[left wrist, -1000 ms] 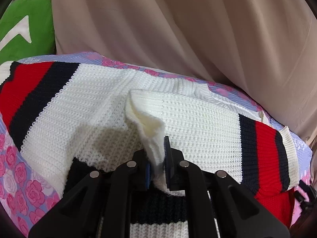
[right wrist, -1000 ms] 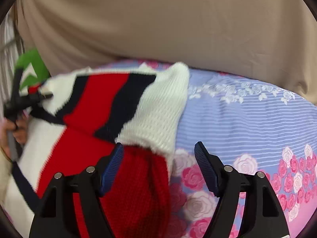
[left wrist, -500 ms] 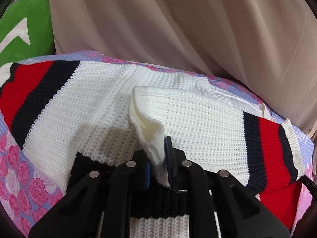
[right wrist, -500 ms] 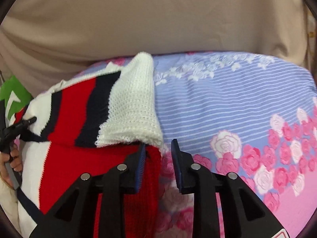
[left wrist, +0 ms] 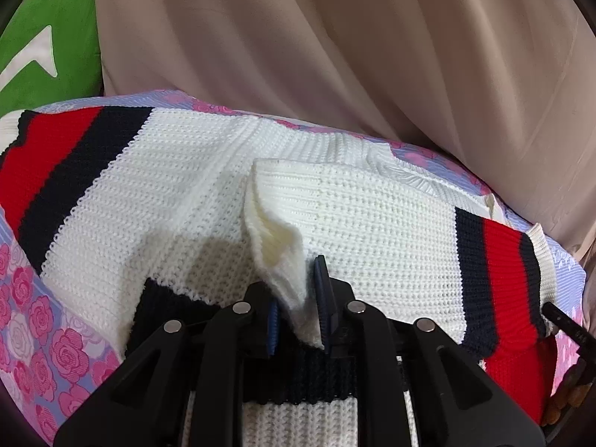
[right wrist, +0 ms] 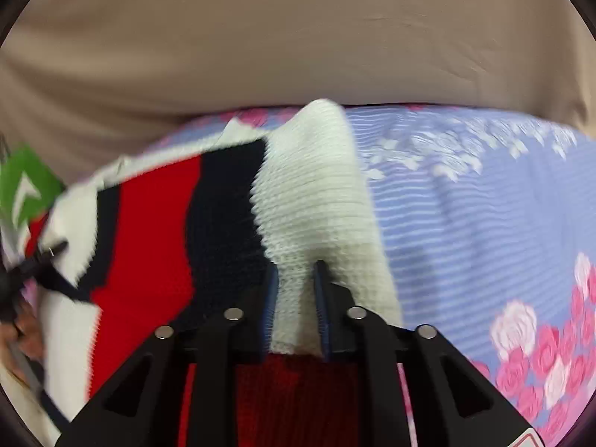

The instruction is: Fold small clothes

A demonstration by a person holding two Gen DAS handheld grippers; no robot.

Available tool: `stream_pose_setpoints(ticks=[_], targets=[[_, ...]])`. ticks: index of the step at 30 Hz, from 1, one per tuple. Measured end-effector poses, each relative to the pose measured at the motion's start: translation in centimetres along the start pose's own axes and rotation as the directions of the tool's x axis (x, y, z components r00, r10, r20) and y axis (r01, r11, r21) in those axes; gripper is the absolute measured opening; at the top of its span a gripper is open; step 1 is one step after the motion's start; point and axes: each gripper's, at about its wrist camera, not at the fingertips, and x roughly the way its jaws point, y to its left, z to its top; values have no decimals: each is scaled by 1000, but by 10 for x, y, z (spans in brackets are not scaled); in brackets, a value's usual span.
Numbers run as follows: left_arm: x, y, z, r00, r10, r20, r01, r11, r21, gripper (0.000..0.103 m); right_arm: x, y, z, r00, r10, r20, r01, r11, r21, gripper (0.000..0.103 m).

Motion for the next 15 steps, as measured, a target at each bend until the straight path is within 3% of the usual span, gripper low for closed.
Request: stream_pose_setpoints(ticks=[2,3,5,7,9,10,12,15], targets=[[0,0,-1,1000,-1,2,1,1000,-3,17,-12,9,-1,999,-1,51,4,998,-55,28],[-1,1,-1,1000,-5,2,5,1000,-5,17,-7,12,-4,998,-39,50,43,995,-87,39],[-6,7,-1,999,-29,20,30,999,-43,22,14,9,-10,997,-75,2,75,992,-98,39],[-18,20,-1,999,-18,48,23,995,-97,31,5,13,-8,997,-73,25,76,991,-106,42],[-38,41,4,996,7,94,8,988,-155,47,8,17,-13,996,-78,34,81,989,-126,43],[-51,57,8,992,41,116,-19,983,-185,53,6,19,-14,996,-75,41,80,988,-132,47],[-70,86,15,983,106,147,-70,971,-230,74,7,21,-15,998,-55,44,60,989,-135,51],[-92,149,31,957,239,162,-178,930,-320,82,6,17,-17,999,-26,44,32,992,-120,53]])
